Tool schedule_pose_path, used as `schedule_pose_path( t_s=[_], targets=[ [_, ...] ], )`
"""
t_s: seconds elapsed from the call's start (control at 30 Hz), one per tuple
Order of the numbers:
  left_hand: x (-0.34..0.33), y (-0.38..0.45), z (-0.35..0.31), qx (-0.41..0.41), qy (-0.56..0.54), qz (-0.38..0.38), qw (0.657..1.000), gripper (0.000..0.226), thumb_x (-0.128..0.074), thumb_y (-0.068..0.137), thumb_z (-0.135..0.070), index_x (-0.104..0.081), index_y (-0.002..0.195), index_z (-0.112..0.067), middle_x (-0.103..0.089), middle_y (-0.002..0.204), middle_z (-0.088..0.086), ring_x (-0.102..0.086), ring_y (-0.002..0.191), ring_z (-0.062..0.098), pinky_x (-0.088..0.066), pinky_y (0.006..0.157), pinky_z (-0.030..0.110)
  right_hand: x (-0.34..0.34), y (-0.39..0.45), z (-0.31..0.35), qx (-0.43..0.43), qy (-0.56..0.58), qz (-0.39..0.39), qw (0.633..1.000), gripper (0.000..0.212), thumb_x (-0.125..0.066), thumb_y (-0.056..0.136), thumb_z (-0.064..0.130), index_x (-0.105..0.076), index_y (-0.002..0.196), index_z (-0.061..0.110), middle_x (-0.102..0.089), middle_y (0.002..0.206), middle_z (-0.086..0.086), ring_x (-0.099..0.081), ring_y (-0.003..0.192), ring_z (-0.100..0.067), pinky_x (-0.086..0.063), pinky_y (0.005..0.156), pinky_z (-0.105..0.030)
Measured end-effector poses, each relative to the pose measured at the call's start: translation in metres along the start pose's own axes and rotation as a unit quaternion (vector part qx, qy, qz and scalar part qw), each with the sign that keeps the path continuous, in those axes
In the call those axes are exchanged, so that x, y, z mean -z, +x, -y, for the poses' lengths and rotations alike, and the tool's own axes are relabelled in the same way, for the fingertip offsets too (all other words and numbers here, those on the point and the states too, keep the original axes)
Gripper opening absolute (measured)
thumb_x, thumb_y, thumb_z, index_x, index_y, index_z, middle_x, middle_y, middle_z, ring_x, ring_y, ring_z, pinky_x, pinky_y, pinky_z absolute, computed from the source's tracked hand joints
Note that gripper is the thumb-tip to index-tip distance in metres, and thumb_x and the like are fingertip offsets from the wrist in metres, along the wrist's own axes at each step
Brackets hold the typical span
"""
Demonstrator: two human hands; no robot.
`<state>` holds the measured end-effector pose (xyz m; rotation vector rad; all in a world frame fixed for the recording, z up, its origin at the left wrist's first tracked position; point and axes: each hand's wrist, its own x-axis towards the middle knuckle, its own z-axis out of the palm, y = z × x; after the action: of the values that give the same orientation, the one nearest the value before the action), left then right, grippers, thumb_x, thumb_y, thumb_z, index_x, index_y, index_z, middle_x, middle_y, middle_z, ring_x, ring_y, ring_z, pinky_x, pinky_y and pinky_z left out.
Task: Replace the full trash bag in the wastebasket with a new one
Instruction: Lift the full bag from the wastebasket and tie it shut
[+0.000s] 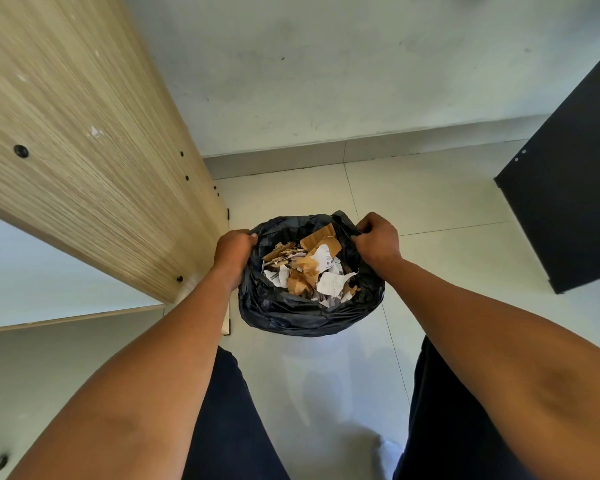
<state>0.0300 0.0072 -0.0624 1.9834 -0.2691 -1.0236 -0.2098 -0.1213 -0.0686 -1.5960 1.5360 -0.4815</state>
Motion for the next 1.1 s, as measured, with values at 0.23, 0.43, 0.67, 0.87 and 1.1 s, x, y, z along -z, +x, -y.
schedule_pose_path(
  t_s=[0.23,0.43,0.67,0.87,1.1],
  targets=[
    [-0.001,-0.003,-0.009,0.087,0.136,0.056,0.985,0.076,-0.092,0.066,-0.044,-0.063,0.123,-0.002,-0.07,0.121,0.016,-0.068,0.106,0.036,-0.055,0.098,0.049,0.001,0.009,0.014,-0.183,0.027,0.134,0.974,0.042,-0.072,0.09,0.034,-0.059,0.112,0.0,-0.065,0.107,-0.013,-0.063,0.102,-0.032,-0.054,0.087,-0.04],
    [-0.016,-0.009,-0.005,0.117,0.015,0.026,0.993,0.06,-0.085,0.078,-0.022,-0.06,0.128,-0.001,-0.065,0.127,0.019,-0.064,0.112,0.039,-0.052,0.101,0.053,0.01,0.023,0.007,-0.381,0.096,0.253,0.884,0.04,-0.07,0.088,0.02,-0.061,0.122,0.003,-0.067,0.121,-0.017,-0.06,0.115,-0.036,-0.039,0.106,-0.055],
    [-0.024,-0.02,-0.004,0.1,-0.098,0.059,0.988,0.021,-0.064,0.092,-0.003,-0.074,0.104,-0.017,-0.072,0.106,0.017,-0.069,0.1,0.035,-0.056,0.091,0.05,-0.002,0.011,0.012,-0.178,0.169,0.078,0.966,0.021,-0.051,0.088,-0.003,-0.063,0.088,0.015,-0.065,0.096,-0.001,-0.062,0.083,-0.022,-0.055,0.072,-0.031],
    [-0.026,-0.014,0.001,-0.003,-0.136,-0.018,0.991,0.034,-0.055,0.084,0.013,-0.069,0.089,-0.018,-0.071,0.094,0.006,-0.065,0.096,0.026,-0.055,0.078,0.031,-0.009,-0.001,0.016,0.004,0.084,-0.005,0.996,0.038,-0.044,0.078,-0.011,-0.067,0.093,0.016,-0.063,0.086,0.005,-0.057,0.074,-0.011,-0.045,0.059,-0.019],
    [-0.015,-0.011,-0.025,-0.089,-0.102,-0.009,0.991,0.037,-0.06,0.082,0.008,-0.074,0.09,-0.025,-0.076,0.102,0.008,-0.072,0.097,0.027,-0.06,0.089,0.039,0.014,0.021,0.018,-0.073,0.062,0.116,0.989,0.023,-0.065,0.094,0.02,-0.07,0.113,0.009,-0.07,0.105,-0.011,-0.065,0.096,-0.027,-0.055,0.077,-0.034]
  ],
)
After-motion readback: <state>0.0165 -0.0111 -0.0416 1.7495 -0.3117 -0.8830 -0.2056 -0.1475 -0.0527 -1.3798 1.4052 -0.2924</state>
